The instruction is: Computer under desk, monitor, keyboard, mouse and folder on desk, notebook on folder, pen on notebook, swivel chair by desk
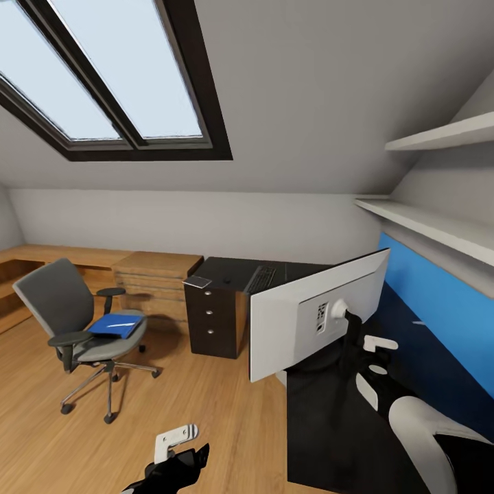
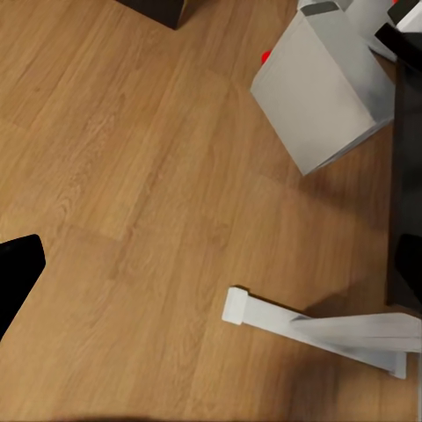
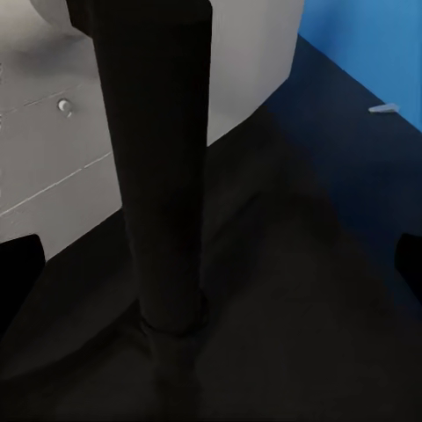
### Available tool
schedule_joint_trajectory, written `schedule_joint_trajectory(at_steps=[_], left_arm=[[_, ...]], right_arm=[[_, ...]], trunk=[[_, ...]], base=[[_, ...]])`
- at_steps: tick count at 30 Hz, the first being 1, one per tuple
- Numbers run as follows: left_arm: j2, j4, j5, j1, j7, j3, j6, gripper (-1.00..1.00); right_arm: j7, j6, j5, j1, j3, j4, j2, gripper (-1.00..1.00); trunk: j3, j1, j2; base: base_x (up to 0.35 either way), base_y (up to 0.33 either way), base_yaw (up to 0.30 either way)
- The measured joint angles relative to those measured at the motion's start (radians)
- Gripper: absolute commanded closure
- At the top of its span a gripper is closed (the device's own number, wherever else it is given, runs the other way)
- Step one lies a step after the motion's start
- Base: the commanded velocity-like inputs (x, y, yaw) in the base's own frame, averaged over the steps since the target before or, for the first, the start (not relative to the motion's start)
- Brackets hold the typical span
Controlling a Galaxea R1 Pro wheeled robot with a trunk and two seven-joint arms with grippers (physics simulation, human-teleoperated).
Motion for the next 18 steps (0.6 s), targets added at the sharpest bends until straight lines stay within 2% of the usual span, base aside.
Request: schedule_joint_trajectory(at_steps=[18], left_arm=[[0.0, 0.0, 0.0, 0.0, 0.001, -0.004, 0.0, -1.0]], right_arm=[[0.0, 0.0, -0.001, 0.0, 0.004, 0.002, -0.001, -1.0]], trunk=[[-0.057, 0.069, -0.126]], base=[[0.0, 0.0, 0.0]])
